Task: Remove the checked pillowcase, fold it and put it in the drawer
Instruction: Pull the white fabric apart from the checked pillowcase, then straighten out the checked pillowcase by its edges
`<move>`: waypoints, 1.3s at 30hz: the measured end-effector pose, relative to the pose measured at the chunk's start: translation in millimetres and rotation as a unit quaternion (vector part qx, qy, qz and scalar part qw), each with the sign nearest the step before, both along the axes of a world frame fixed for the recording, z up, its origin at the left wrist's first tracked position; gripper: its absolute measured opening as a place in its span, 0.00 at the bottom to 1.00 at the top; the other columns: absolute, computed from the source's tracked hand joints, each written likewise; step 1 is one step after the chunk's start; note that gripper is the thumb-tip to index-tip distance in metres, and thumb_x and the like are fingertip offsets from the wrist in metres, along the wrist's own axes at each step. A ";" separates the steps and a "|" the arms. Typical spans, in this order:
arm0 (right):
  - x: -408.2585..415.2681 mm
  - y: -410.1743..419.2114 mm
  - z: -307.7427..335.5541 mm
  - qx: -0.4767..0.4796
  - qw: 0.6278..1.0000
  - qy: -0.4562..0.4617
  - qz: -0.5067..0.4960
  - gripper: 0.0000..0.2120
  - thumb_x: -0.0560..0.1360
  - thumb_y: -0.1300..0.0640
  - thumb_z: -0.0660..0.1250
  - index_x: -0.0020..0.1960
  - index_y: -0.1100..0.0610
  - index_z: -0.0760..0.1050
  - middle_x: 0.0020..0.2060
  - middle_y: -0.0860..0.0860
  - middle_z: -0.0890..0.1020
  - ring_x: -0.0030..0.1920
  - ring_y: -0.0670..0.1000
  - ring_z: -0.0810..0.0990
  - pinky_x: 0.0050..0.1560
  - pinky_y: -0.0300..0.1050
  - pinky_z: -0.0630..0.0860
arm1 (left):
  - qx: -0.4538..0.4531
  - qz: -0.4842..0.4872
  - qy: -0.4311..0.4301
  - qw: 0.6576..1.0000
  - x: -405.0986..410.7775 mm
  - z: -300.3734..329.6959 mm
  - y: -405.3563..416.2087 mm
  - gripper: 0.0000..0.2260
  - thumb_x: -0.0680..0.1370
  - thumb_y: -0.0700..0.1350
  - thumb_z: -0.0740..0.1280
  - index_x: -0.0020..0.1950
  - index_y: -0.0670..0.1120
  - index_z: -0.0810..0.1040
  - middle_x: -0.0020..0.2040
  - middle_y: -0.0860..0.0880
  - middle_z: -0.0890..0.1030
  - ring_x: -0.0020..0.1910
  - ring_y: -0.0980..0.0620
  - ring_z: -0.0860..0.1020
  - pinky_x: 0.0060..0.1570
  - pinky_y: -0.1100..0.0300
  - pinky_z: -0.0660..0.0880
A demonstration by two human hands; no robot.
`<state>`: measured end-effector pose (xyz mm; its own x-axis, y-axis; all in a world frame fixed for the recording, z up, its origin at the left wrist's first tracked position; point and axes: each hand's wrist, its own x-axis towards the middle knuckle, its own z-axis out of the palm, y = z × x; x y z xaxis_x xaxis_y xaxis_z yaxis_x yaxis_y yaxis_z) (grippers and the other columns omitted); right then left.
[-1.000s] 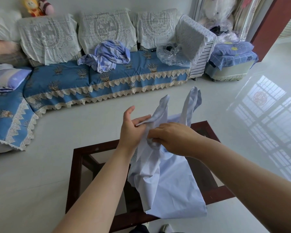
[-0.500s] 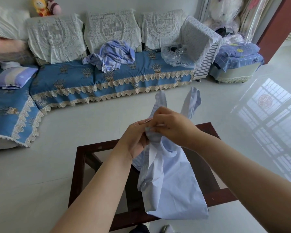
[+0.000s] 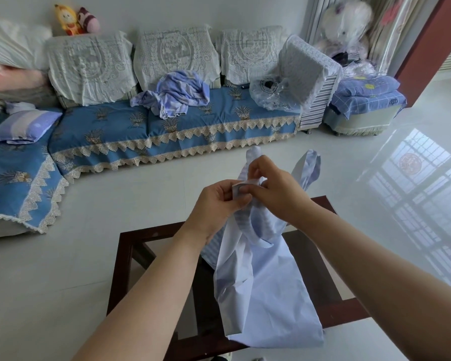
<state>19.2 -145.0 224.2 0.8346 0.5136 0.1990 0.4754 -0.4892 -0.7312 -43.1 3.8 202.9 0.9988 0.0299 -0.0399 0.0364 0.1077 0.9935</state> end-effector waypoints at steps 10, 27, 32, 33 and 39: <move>23.9 18.4 35.5 -0.140 0.986 -0.072 -0.056 0.09 0.76 0.50 0.63 0.47 0.56 0.76 0.39 0.51 0.79 0.40 0.54 0.76 0.41 0.47 0.73 | 0.023 0.096 -0.010 0.995 21.6 20.8 -0.4 0.11 0.73 0.34 0.71 0.52 0.47 0.80 0.43 0.47 0.86 0.44 0.52 0.84 0.48 0.58 0.80; 101.8 40.0 272.2 0.150 0.954 -0.213 -0.151 0.06 0.76 0.54 0.64 0.43 0.56 0.76 0.34 0.49 0.77 0.37 0.52 0.76 0.39 0.46 0.73 | 0.328 0.246 -0.368 0.834 125.1 260.9 24.6 0.10 0.78 0.51 0.67 0.51 0.46 0.71 0.42 0.55 0.76 0.36 0.59 0.75 0.35 0.66 0.70; 110.4 37.5 257.5 0.121 0.954 -0.201 -0.185 0.09 0.78 0.53 0.61 0.41 0.56 0.74 0.32 0.48 0.75 0.35 0.51 0.74 0.31 0.42 0.65 | 0.566 0.267 -0.449 0.638 115.3 201.8 25.7 0.04 0.77 0.38 0.65 0.51 0.43 0.73 0.48 0.45 0.75 0.39 0.46 0.75 0.28 0.56 0.69; 111.7 38.3 253.2 0.115 0.955 -0.197 -0.187 0.09 0.78 0.53 0.61 0.41 0.56 0.74 0.33 0.48 0.75 0.36 0.52 0.74 0.32 0.42 0.65 | 0.601 0.261 -0.427 0.623 113.4 192.7 26.9 0.08 0.75 0.35 0.66 0.52 0.43 0.73 0.46 0.45 0.75 0.38 0.45 0.75 0.26 0.57 0.66; 111.7 44.6 234.1 0.066 0.957 -0.204 -0.194 0.10 0.79 0.56 0.59 0.47 0.58 0.77 0.39 0.53 0.79 0.42 0.57 0.77 0.39 0.45 0.71 | 0.608 0.236 -0.258 0.713 99.1 163.7 33.1 0.10 0.79 0.51 0.63 0.47 0.44 0.73 0.33 0.50 0.72 0.34 0.45 0.77 0.28 0.57 0.65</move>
<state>130.9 -100.4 458.3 0.7959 0.1282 0.5916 0.5364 -0.6025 -0.5910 55.9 37.0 366.5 0.7389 0.0667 0.6705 -0.1227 -0.9651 0.2312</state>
